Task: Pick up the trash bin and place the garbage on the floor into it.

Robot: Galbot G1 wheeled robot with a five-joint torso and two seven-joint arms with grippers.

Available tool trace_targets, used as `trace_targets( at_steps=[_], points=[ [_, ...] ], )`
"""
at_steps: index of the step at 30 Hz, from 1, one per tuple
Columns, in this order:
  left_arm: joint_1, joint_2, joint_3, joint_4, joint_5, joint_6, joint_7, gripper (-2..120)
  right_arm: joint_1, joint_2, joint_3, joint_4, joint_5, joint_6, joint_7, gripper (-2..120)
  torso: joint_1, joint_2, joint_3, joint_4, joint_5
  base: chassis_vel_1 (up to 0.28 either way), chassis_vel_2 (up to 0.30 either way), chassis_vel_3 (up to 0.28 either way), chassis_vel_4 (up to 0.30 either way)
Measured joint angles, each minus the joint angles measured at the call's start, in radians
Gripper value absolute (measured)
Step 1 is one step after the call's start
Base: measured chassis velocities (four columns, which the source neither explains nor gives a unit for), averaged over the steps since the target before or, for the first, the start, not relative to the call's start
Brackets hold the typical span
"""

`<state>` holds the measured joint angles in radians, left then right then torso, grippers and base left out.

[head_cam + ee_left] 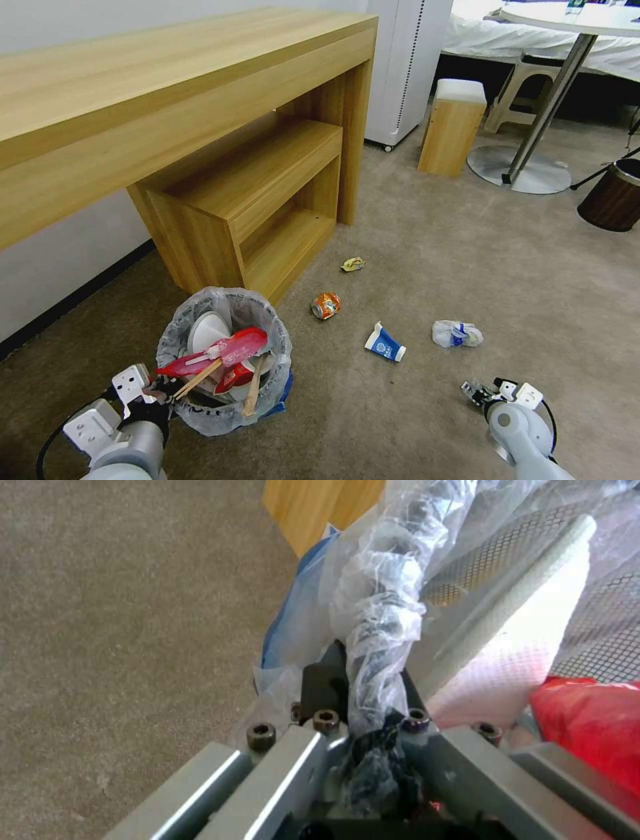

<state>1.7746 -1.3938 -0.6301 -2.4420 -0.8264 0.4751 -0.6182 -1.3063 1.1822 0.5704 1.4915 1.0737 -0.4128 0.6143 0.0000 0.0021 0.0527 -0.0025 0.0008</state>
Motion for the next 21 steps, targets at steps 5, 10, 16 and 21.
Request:
trace_targets(
  at_steps=[5, 10, 16, 21],
  points=[
    [-0.001, -0.001, 0.002, 0.001, 0.002, 0.0, 0.0, 1, -0.043, -0.02, -0.006, 0.078, -0.037, 0.0, -0.028, 100, 0.0, 0.0, 0.0, 0.0, 0.0, 0.0, 0.0, 0.0, 0.0],
    [0.002, -0.002, 0.007, 0.002, 0.009, 0.0, 0.0, 1, -0.098, -0.127, -0.032, 0.158, -0.172, 0.001, -0.225, 100, 0.0, 0.0, 0.0, 0.0, 0.0, 0.0, 0.0, 0.0, 0.0],
    [0.008, -0.001, 0.001, -0.002, 0.011, 0.0, 0.0, 1, -0.123, -0.241, -0.025, 0.199, -0.299, -0.131, -0.436, 100, 0.0, 0.0, 0.0, 0.0001, 0.0001, 0.0, 0.0, 0.0, 0.0],
    [0.007, -0.004, 0.001, -0.003, 0.012, -0.001, -0.002, 1, -0.119, -0.339, -0.029, 0.16, -0.533, -0.227, -0.748, 100, 0.0, 0.0, 0.0, 0.0, 0.0, 0.0, 0.0, 0.0, 0.0]
  ],
)
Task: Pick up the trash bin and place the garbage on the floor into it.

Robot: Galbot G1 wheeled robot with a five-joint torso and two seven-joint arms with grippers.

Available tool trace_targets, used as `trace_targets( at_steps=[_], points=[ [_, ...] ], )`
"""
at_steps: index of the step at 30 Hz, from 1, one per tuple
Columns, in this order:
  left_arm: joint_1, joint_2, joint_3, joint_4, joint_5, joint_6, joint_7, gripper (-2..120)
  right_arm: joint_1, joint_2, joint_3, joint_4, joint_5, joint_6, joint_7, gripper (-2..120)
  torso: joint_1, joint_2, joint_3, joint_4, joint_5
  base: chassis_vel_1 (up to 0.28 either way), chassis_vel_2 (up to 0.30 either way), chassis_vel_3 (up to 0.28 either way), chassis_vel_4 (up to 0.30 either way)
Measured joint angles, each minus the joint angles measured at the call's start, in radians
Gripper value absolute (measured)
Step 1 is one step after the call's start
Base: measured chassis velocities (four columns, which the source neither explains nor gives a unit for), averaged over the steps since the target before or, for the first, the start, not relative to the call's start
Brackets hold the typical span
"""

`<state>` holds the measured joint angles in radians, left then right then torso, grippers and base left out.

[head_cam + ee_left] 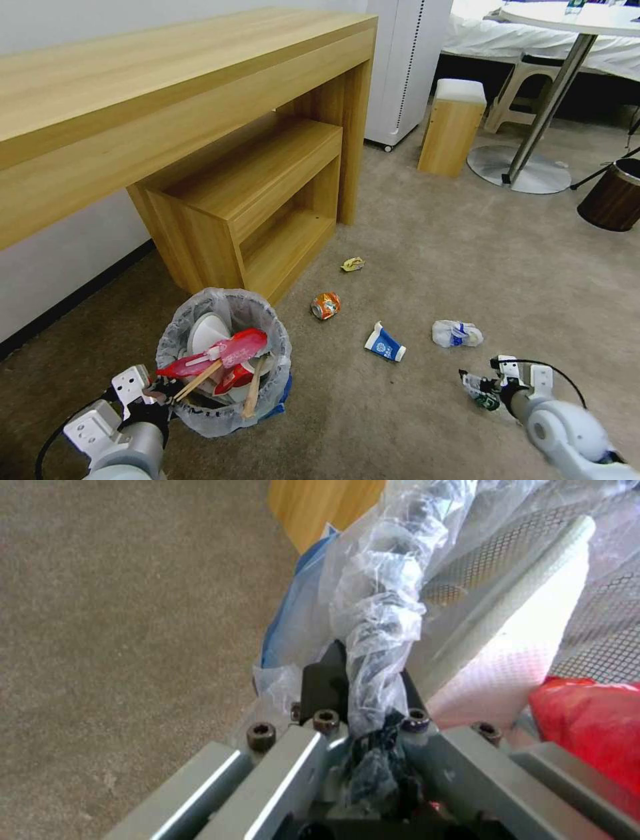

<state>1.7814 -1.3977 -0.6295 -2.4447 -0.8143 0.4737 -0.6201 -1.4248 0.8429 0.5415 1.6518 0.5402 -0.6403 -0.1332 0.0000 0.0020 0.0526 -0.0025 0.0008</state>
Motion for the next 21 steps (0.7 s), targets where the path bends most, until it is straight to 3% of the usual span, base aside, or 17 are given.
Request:
trace_targets(
  at_steps=[1, 2, 5, 9, 21],
  points=[
    [-0.002, -0.003, 0.003, 0.0, 0.002, 0.0, 0.0, 1, 0.008, -0.017, -0.007, -0.022, -0.07, -0.012, -0.09, 100, 0.0, 0.0, 0.0, 0.0, 0.0003, 0.0, 0.0, 0.0, 0.0],
    [-0.002, -0.003, 0.003, 0.0, 0.002, 0.0, 0.0, 1, 0.008, -0.017, -0.007, -0.022, -0.07, -0.012, -0.09, 100, 0.0, 0.0, 0.0, 0.0, 0.0003, 0.0, 0.0, 0.0, 0.0],
    [-0.009, -0.005, 0.005, 0.007, 0.006, 0.0, -0.001, 1, 0.046, -0.039, -0.018, -0.1, -0.329, 0.001, -0.356, 100, 0.0, 0.0, 0.0, 0.0, 0.0, 0.0, 0.0, 0.0, 0.0],
    [-0.017, -0.011, 0.006, 0.017, 0.009, -0.002, -0.002, 1, 0.1, -0.038, -0.054, -0.196, -0.474, 0.054, -0.475, 100, 0.0, 0.0, 0.0, 0.0, 0.0002, 0.0, 0.0, 0.0, 0.0],
    [-0.035, -0.024, 0.02, 0.041, 0.028, -0.003, -0.004, 1, 0.233, 0.007, -0.078, -0.406, -0.59, 0.172, -0.523, 100, 0.0, 0.0, 0.0, 0.0, 0.0, 0.0, 0.0, 0.0, 0.0]
  ],
)
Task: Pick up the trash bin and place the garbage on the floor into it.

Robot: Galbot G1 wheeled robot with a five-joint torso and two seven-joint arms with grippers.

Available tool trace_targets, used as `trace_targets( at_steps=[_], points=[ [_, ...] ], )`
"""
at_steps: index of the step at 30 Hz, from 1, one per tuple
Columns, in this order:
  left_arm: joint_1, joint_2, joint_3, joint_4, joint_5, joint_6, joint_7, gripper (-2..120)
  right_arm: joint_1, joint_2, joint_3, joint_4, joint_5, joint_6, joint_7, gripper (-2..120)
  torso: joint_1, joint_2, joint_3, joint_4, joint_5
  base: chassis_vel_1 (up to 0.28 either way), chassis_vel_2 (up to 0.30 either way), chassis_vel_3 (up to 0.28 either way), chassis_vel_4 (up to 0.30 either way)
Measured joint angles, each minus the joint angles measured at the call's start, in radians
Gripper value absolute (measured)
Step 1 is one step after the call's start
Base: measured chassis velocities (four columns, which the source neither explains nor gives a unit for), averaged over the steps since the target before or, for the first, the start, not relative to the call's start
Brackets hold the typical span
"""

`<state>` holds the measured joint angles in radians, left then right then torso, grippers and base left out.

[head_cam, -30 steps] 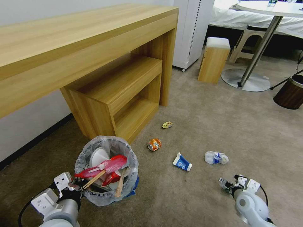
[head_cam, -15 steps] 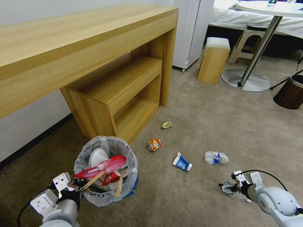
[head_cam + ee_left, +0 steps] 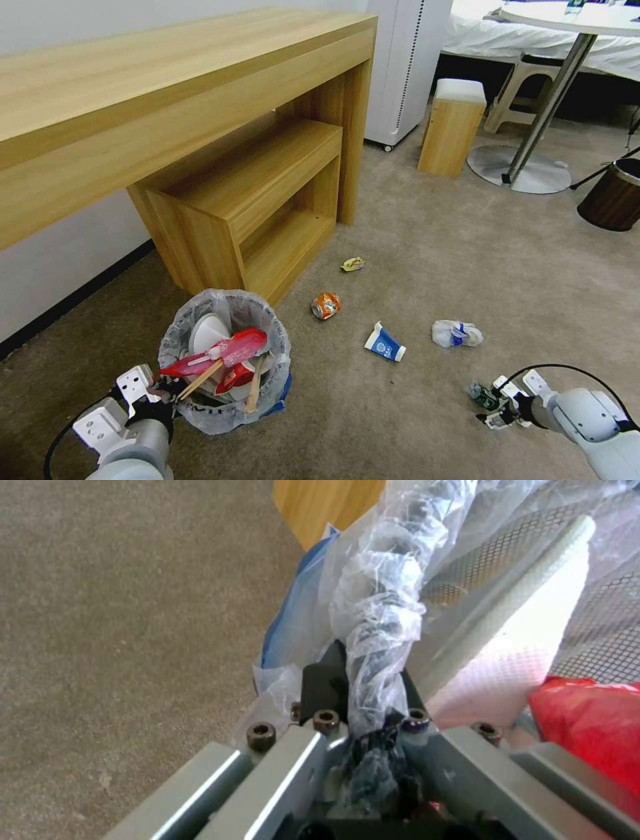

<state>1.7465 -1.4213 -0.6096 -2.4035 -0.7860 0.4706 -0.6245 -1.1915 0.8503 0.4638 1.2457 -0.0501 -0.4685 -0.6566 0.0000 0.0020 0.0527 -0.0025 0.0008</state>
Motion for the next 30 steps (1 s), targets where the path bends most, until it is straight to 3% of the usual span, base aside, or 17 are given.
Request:
trace_targets(
  at_steps=[6, 16, 22, 25, 30],
  points=[
    [-0.007, 0.0, 0.002, 0.006, 0.005, 0.0, -0.002, 1, 0.042, 0.021, 0.0, -0.075, -0.018, 0.037, 0.008, 92, 0.0, 0.0, 0.0, 0.0, 0.0, 0.0, 0.0, 0.0, 0.0],
    [0.002, 0.006, -0.003, 0.008, 0.005, 0.001, -0.003, 1, 0.068, 0.042, -0.002, -0.152, -0.029, 0.083, 0.034, 52, 0.0, 0.0, 0.0, -0.0001, -0.0006, 0.0, 0.0, 0.0, 0.0],
    [0.004, 0.004, -0.001, 0.007, 0.006, 0.0, -0.003, 1, 0.064, 0.045, -0.001, -0.151, 0.008, 0.106, 0.07, 37, 0.0, 0.0, 0.0, -0.0001, -0.0001, 0.0, 0.0, 0.0, 0.0],
    [0.006, 0.002, 0.004, 0.006, 0.012, 0.0, -0.003, 1, 0.044, 0.045, -0.001, -0.105, 0.065, 0.132, 0.104, 30, 0.0, 0.0, 0.0, -0.0001, 0.0007, 0.0, 0.0, 0.0, 0.0],
    [0.01, -0.011, 0.036, 0.012, 0.038, -0.001, -0.002, 1, -0.007, 0.046, 0.018, 0.099, 0.304, 0.323, 0.09, 18, 0.0, 0.0, 0.0, 0.0001, 0.0001, 0.0, 0.0, 0.0, 0.0]
  ],
)
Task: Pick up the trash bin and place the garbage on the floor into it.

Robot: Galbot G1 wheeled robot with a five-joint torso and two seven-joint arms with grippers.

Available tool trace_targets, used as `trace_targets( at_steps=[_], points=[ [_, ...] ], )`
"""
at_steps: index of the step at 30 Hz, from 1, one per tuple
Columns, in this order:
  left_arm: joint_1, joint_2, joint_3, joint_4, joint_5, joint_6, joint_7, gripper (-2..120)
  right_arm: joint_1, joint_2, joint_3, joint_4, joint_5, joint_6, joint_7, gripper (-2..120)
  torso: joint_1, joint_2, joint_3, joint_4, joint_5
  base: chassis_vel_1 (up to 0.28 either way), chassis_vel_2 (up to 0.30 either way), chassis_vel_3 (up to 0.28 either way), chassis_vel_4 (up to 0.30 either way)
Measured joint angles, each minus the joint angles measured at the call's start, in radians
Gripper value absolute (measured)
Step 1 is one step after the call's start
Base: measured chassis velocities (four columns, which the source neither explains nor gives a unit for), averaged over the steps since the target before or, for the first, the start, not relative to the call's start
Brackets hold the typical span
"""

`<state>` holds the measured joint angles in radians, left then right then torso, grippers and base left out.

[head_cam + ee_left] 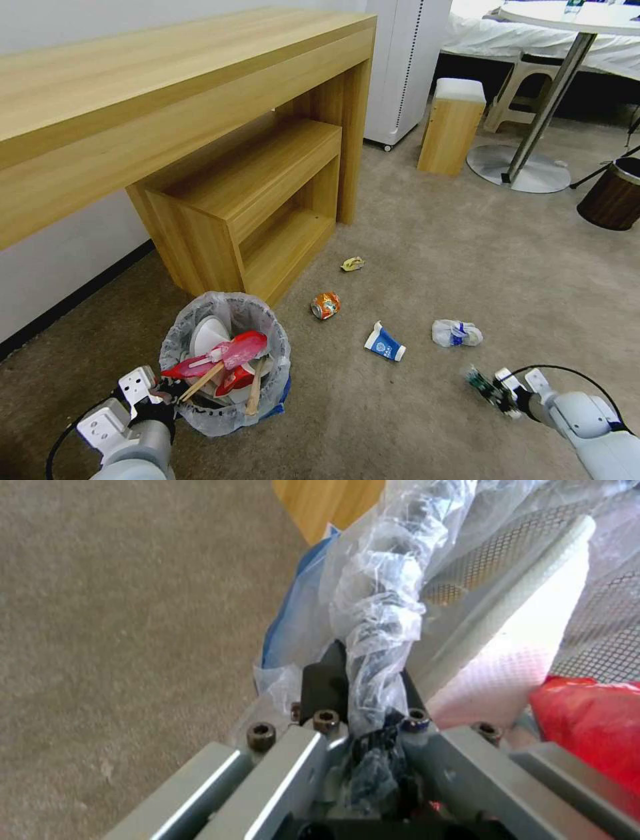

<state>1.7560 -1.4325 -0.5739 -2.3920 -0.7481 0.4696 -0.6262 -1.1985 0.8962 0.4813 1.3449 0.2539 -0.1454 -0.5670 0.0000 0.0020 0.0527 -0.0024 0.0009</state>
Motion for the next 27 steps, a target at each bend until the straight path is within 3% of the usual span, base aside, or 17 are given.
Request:
trace_targets(
  at_steps=[3, 5, 6, 9, 13, 14, 16, 27],
  points=[
    [0.007, -0.01, 0.024, 0.003, 0.016, 0.0, 0.001, 1, -0.011, 0.002, 0.004, 0.111, 0.202, 0.037, 0.005, 12, 0.0, 0.0, 0.0, 0.0002, -0.0001, 0.0, 0.0, 0.0, 0.0],
    [0.015, -0.019, 0.048, 0.007, 0.032, -0.002, 0.004, 1, -0.006, 0.003, 0.003, 0.195, 0.367, 0.093, -0.055, 10, 0.0, 0.0, 0.0, 0.0, -0.0003, 0.0, 0.0, 0.0, 0.0],
    [0.015, -0.019, 0.048, 0.007, 0.032, -0.002, 0.004, 1, -0.006, 0.003, 0.003, 0.195, 0.367, 0.093, -0.055, 10, 0.0, 0.0, 0.0, 0.0, -0.0003, 0.0, 0.0, 0.0, 0.0],
    [0.023, -0.031, 0.085, 0.019, 0.053, -0.008, 0.006, 1, 0.04, 0.01, -0.017, 0.272, 0.586, 0.208, -0.237, 10, 0.0, 0.0, 0.0, 0.0001, -0.0003, 0.0, 0.0, 0.0, 0.0],
    [0.025, -0.036, 0.104, 0.023, 0.06, -0.011, 0.006, 1, 0.064, 0.015, -0.031, 0.293, 0.649, 0.239, -0.328, 10, 0.0, 0.0, 0.0, 0.0001, -0.0006, 0.0, 0.0, 0.0, 0.0],
    [0.027, -0.043, 0.133, 0.028, 0.07, -0.011, 0.007, 1, 0.104, 0.028, -0.059, 0.3, 0.692, 0.269, -0.429, 10, 0.0, 0.0, 0.0, 0.0, -0.0003, 0.0, 0.0, 0.0, 0.0],
    [0.026, -0.054, 0.169, 0.03, 0.083, -0.012, 0.007, 1, 0.155, 0.05, -0.115, 0.283, 0.703, 0.279, -0.505, 10, 0.0, 0.0, 0.0, 0.0, -0.0004, 0.0, 0.0, 0.0, 0.0],
    [0.03, -0.076, 0.264, 0.032, 0.141, -0.012, 0.012, 1, 0.286, 0.152, -0.38, 0.181, 0.683, 0.28, -0.525, 10, 0.0, 0.0, 0.0, 0.0001, -0.0001, 0.0, 0.0, 0.0, 0.0]
  ],
)
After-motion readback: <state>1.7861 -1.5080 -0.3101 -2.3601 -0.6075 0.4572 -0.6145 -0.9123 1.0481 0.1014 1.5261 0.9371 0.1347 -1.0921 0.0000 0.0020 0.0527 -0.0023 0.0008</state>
